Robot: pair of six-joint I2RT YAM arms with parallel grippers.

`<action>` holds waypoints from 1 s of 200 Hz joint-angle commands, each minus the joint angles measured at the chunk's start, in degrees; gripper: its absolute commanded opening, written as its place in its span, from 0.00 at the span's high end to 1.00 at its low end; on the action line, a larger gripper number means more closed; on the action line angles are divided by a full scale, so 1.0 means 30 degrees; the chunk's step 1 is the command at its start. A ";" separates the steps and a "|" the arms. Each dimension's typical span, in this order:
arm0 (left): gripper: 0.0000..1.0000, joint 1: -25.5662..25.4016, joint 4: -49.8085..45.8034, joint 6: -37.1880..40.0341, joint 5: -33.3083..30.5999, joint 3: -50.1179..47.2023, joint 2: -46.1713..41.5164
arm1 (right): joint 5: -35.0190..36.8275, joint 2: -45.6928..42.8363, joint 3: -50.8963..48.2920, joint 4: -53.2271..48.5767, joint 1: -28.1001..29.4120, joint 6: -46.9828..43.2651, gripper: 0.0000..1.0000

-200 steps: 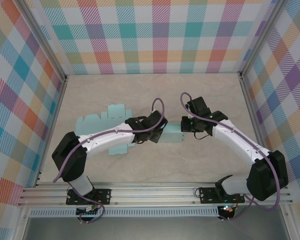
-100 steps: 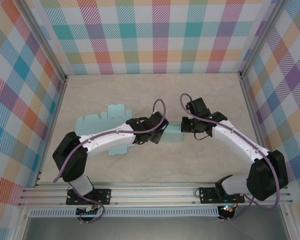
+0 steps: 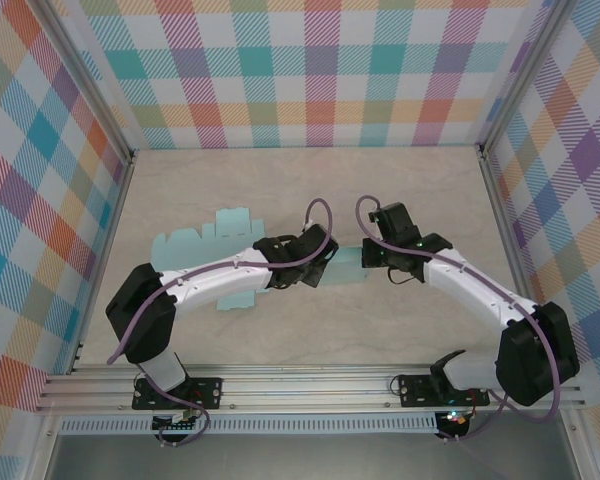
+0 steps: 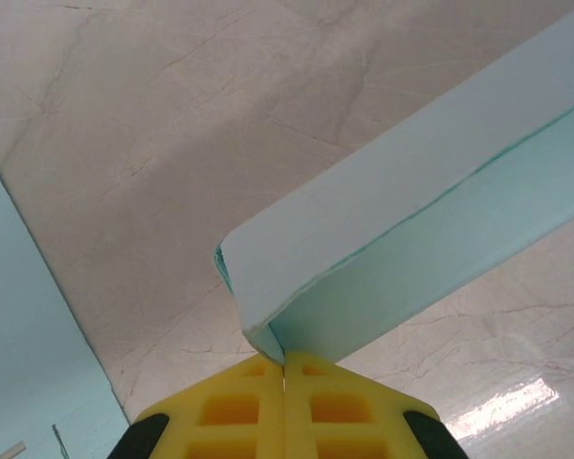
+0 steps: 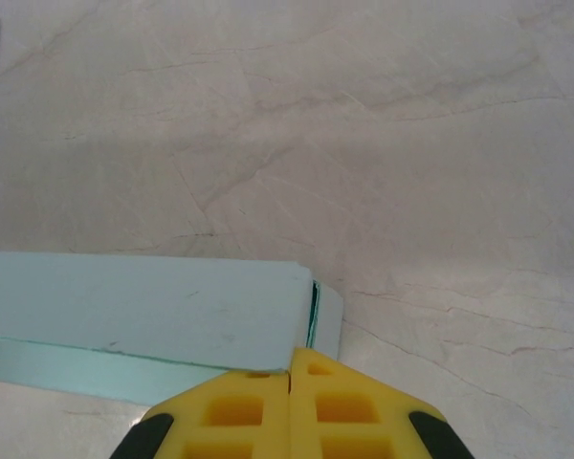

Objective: Fold the paper box

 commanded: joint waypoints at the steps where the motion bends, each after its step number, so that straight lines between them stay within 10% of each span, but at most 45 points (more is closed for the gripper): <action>1: 1.00 -0.0415 0.0833 -0.0555 0.0025 -0.0600 -0.0636 | -0.0646 0.0267 -0.1160 -0.0443 0.0392 -0.0343 1.00; 132: 0.24 -0.0357 0.2343 -0.1758 0.0395 -0.1804 -0.3906 | 0.0654 -0.0523 -0.1835 -0.0195 0.0986 -0.0239 1.00; 166: 0.21 0.0698 0.2453 -0.4568 -0.0290 -0.1802 -0.3855 | 0.0914 -0.0565 -0.2048 0.0113 0.1131 -0.0254 1.00; 200: 0.21 0.3059 0.5437 -0.6835 0.3856 -0.3087 -0.3273 | 0.1156 -0.0699 -0.2247 0.0278 0.1336 -0.0356 1.00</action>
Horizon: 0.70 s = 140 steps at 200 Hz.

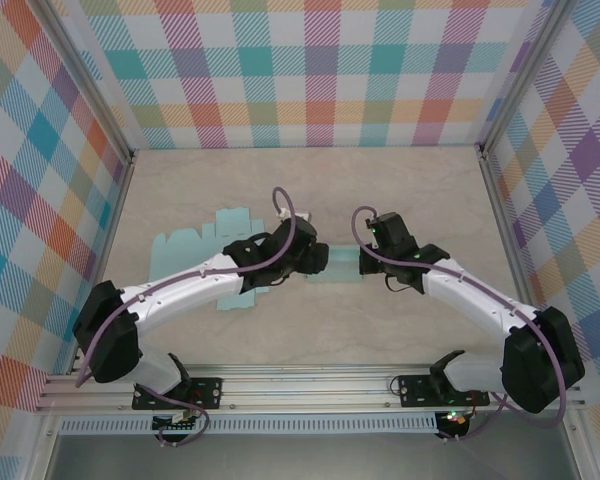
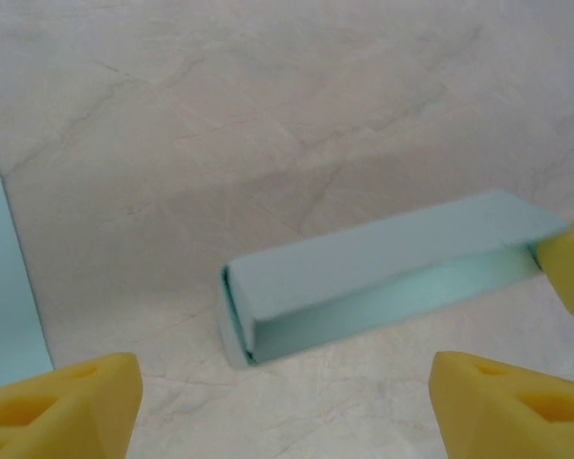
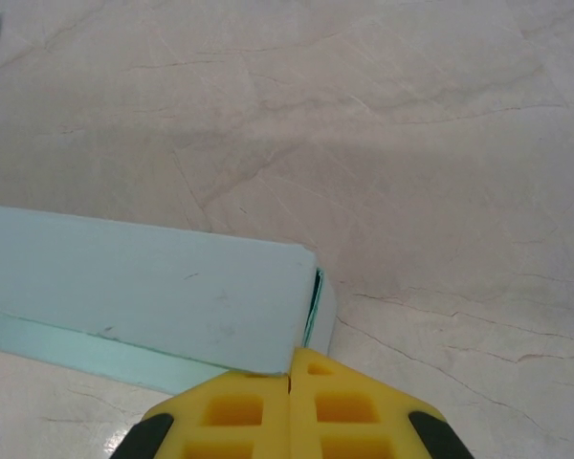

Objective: Fold the paper box

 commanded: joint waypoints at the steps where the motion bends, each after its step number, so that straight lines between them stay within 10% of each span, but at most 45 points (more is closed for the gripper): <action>1: 0.22 0.1535 0.2329 -0.2329 0.2699 -0.1003 0.0295 | -0.0158 0.0077 -0.0794 -0.1192 0.0302 -0.0349 1.00; 140: 0.52 0.1925 0.3632 -0.3044 0.4558 -0.2997 0.1964 | -0.0136 -0.0741 -0.1451 -0.0759 0.0478 0.0104 0.87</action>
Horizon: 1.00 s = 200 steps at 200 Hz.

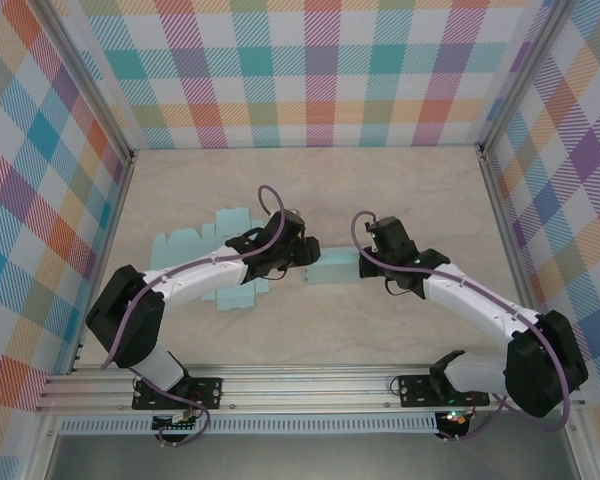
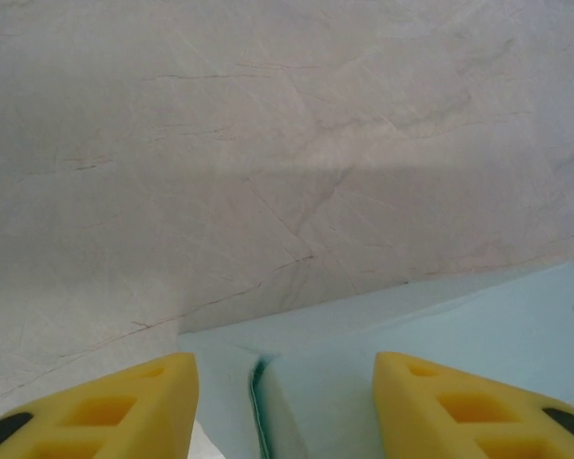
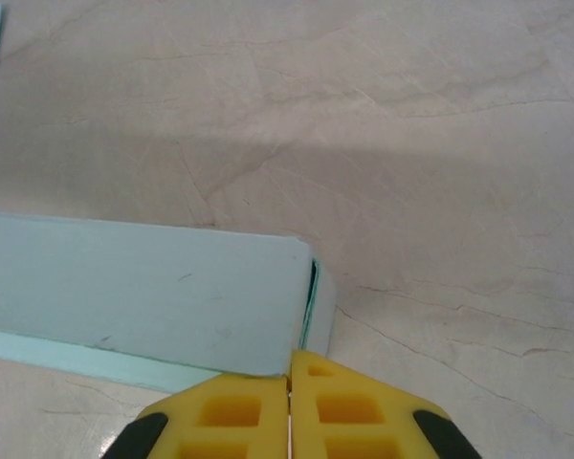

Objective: Fold the paper box

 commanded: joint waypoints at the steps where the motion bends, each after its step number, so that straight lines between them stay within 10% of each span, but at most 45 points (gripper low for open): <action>1: 0.53 -0.0051 -0.0016 -0.0414 0.0451 -0.1196 0.0022 | -0.0327 -0.0234 -0.0690 -0.1138 0.0136 0.0090 0.87; 158: 0.67 -0.1580 0.3489 -0.1048 -0.1992 -0.4497 -0.0057 | -0.0663 -0.2300 0.1177 -0.2273 0.0136 0.3930 0.27; 171: 0.67 -0.1808 0.3922 -0.0923 -0.2412 -0.4688 0.0074 | -0.0439 -0.1607 0.1420 -0.2161 0.0136 0.4052 0.00; 200: 0.70 -0.2255 0.4951 -0.0804 -0.3225 -0.5244 0.0420 | -0.0403 -0.0125 0.1966 -0.1793 0.0128 0.4137 0.00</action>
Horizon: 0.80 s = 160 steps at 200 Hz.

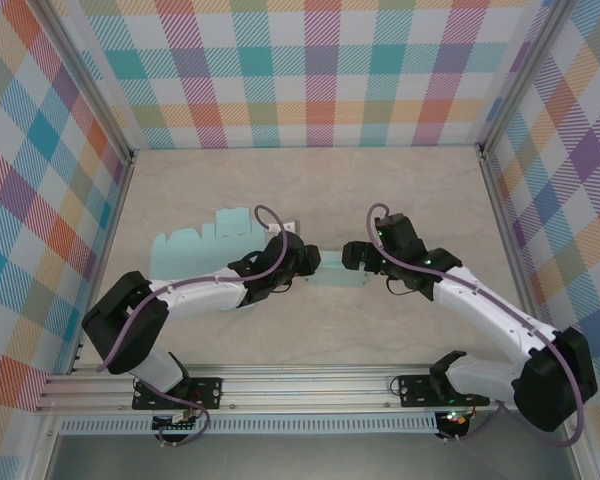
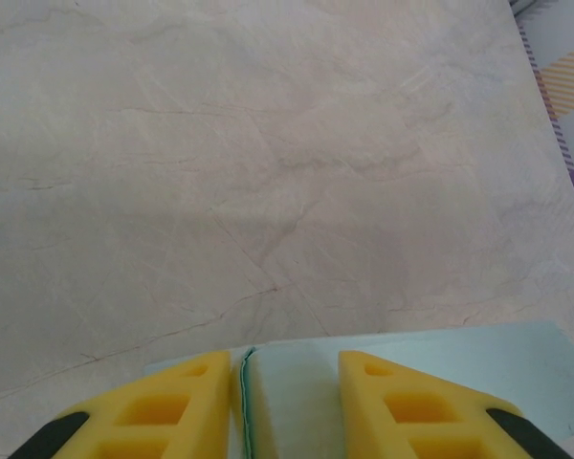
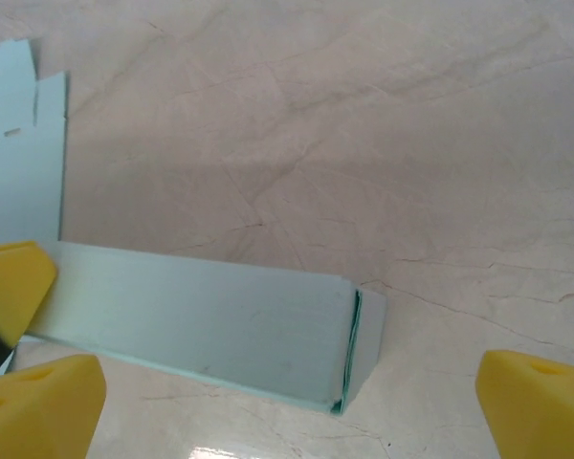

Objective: Fold the paper box

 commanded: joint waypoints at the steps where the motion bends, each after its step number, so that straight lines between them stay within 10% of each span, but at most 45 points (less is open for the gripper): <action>1: 0.70 -0.0620 -0.1864 0.0385 -0.0522 -0.1351 0.1094 | 0.0348 0.1047 0.0811 -0.0006 0.0118 0.0467 0.00; 160: 0.93 -0.1153 0.0327 -0.1212 -0.2185 -0.2733 0.3378 | 0.1133 0.3916 0.0925 0.1035 0.1008 0.1695 0.00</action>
